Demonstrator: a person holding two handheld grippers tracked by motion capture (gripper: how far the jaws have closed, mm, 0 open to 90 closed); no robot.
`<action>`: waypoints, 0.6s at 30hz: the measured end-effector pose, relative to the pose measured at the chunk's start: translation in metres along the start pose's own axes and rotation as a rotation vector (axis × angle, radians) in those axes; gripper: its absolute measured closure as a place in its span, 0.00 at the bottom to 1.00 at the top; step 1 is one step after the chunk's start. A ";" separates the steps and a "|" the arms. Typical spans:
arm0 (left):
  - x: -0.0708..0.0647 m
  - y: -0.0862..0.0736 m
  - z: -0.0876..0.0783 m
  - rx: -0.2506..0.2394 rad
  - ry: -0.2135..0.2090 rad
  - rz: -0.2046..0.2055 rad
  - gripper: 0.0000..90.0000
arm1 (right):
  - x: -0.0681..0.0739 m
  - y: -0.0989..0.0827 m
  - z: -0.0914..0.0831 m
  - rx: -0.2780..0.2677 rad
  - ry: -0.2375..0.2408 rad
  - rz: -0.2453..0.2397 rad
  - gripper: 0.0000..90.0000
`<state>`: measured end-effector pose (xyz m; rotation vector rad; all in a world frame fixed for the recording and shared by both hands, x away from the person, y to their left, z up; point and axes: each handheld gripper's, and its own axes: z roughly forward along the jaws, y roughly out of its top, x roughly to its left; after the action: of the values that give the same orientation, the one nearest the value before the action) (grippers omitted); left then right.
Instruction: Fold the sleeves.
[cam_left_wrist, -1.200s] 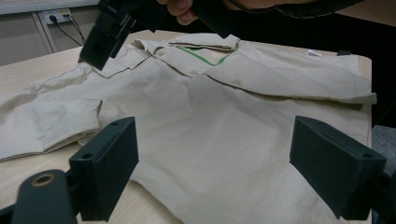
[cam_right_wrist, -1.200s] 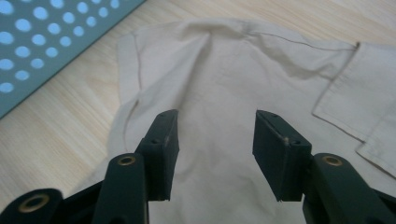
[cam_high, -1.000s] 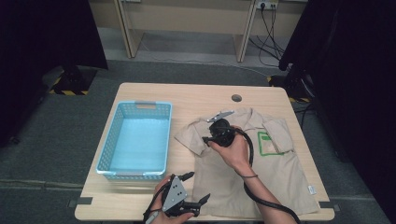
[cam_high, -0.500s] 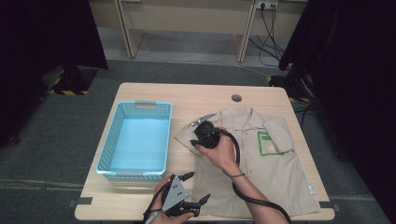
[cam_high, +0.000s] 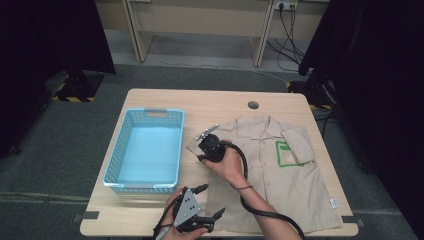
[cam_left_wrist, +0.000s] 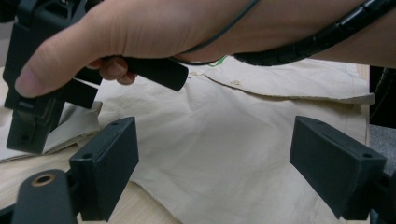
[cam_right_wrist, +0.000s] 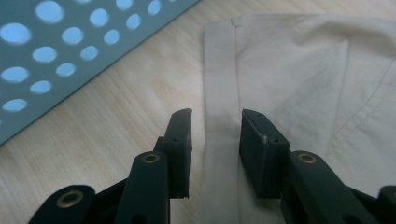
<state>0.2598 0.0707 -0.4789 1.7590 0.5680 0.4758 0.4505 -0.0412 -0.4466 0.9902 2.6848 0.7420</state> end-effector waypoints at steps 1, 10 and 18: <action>0.000 0.000 0.000 0.000 0.000 0.000 0.16 | 0.000 0.000 0.002 0.003 -0.004 0.000 0.72; 0.000 0.000 0.000 0.002 0.000 0.003 0.16 | 0.002 0.001 0.007 0.015 -0.029 -0.014 0.78; 0.000 0.000 0.000 0.002 -0.001 0.004 0.16 | 0.005 0.003 0.009 0.015 -0.040 -0.010 0.94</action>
<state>0.2596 0.0704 -0.4789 1.7622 0.5642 0.4778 0.4513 -0.0321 -0.4524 0.9830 2.6631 0.6945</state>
